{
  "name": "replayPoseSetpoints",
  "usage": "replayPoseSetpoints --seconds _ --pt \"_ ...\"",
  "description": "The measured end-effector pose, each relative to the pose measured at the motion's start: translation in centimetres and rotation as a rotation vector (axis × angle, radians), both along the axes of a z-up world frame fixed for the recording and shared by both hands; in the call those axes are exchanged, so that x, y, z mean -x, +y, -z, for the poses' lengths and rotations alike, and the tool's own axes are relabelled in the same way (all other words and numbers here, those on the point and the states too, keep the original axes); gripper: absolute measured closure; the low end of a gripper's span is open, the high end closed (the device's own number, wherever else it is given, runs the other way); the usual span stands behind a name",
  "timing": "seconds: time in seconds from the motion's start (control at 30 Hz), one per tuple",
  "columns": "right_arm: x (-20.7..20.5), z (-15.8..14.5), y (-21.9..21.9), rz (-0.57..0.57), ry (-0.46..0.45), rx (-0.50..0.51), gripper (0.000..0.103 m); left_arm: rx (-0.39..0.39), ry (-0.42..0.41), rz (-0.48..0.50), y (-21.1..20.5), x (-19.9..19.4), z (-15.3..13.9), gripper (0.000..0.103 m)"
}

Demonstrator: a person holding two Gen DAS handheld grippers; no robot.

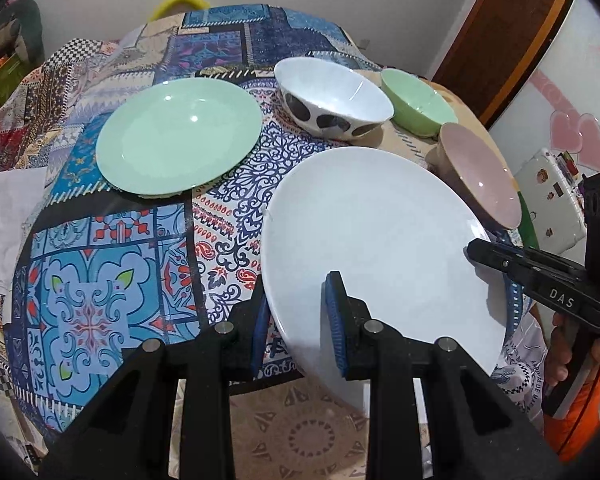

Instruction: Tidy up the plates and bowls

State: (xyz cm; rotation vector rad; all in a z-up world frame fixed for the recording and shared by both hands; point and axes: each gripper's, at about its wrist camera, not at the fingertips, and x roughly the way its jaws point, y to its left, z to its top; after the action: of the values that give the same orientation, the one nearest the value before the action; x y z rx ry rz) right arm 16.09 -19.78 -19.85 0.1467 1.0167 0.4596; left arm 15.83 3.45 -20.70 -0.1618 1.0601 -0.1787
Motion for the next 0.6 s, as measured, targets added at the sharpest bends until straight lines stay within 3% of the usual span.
replayPoseSetpoints --seconds 0.6 --pt "-0.8 0.4 -0.6 0.014 0.019 -0.012 0.084 -0.011 0.048 -0.005 -0.5 -2.1 2.0 0.074"
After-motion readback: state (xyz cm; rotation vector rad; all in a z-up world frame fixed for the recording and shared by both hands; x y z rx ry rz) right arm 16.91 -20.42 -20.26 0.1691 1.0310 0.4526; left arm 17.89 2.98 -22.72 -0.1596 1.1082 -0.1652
